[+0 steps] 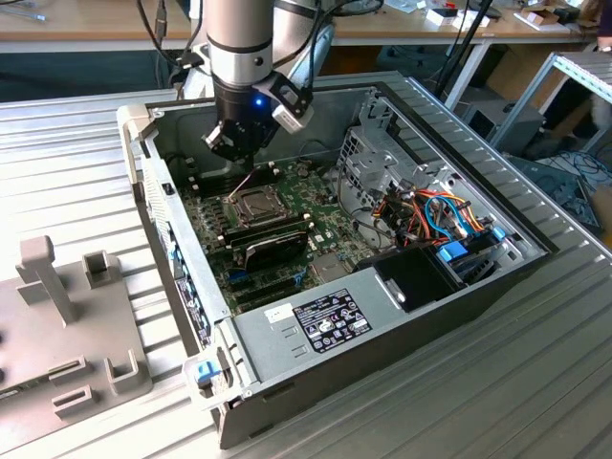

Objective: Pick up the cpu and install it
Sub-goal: 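Install the first cpu locking lever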

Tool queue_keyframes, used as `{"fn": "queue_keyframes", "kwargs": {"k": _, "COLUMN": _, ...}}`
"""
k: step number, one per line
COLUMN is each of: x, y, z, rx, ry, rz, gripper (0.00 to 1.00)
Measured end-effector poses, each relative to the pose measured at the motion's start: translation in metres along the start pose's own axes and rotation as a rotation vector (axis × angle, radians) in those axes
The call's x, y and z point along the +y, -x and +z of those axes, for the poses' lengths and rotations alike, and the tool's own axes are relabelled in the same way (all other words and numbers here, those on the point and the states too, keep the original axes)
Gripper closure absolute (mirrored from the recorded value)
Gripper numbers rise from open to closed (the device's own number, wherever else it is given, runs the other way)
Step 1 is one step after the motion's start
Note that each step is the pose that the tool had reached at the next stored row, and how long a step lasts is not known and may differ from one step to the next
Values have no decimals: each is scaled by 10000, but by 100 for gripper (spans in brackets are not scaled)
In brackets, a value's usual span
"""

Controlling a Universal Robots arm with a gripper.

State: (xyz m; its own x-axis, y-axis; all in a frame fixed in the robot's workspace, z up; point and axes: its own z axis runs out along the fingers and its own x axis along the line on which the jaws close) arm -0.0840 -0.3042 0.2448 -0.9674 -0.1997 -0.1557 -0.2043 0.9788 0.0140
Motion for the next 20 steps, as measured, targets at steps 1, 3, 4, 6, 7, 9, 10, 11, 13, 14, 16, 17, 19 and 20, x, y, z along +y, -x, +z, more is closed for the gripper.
{"fn": "queue_keyframes", "kwargs": {"k": 1, "x": -3, "y": 10, "z": 12, "rx": 0, "ry": 0, "rz": 1, "gripper": 89}}
{"fn": "queue_keyframes", "kwargs": {"k": 3, "x": -6, "y": 23, "z": 31, "rx": -1, "ry": 1, "rz": 1, "gripper": 89}}
{"fn": "queue_keyframes", "kwargs": {"k": 4, "x": -8, "y": 29, "z": 41, "rx": -1, "ry": 1, "rz": 1, "gripper": 89}}
{"fn": "queue_keyframes", "kwargs": {"k": 6, "x": -9, "y": 32, "z": 63, "rx": -1, "ry": 0, "rz": 2, "gripper": 89}}
{"fn": "queue_keyframes", "kwargs": {"k": 7, "x": -7, "y": 32, "z": 69, "rx": -1, "ry": -1, "rz": 4, "gripper": 89}}
{"fn": "queue_keyframes", "kwargs": {"k": 9, "x": 5, "y": 33, "z": 86, "rx": -1, "ry": 0, "rz": 2, "gripper": 89}}
{"fn": "queue_keyframes", "kwargs": {"k": 10, "x": 10, "y": 33, "z": 91, "rx": -1, "ry": 0, "rz": 1, "gripper": 89}}
{"fn": "queue_keyframes", "kwargs": {"k": 11, "x": 14, "y": 32, "z": 98, "rx": -2, "ry": 1, "rz": 2, "gripper": 89}}
{"fn": "queue_keyframes", "kwargs": {"k": 13, "x": 23, "y": 32, "z": 113, "rx": 0, "ry": -1, "rz": 1, "gripper": 89}}
{"fn": "queue_keyframes", "kwargs": {"k": 14, "x": 24, "y": 33, "z": 120, "rx": 0, "ry": 1, "rz": 0, "gripper": 89}}
{"fn": "queue_keyframes", "kwargs": {"k": 16, "x": 22, "y": 40, "z": 132, "rx": 1, "ry": 0, "rz": 1, "gripper": 89}}
{"fn": "queue_keyframes", "kwargs": {"k": 17, "x": 21, "y": 46, "z": 138, "rx": 1, "ry": -1, "rz": 1, "gripper": 89}}
{"fn": "queue_keyframes", "kwargs": {"k": 19, "x": 17, "y": 64, "z": 151, "rx": 0, "ry": 0, "rz": 2, "gripper": 89}}
{"fn": "queue_keyframes", "kwargs": {"k": 20, "x": 14, "y": 75, "z": 160, "rx": -1, "ry": 0, "rz": 2, "gripper": 89}}
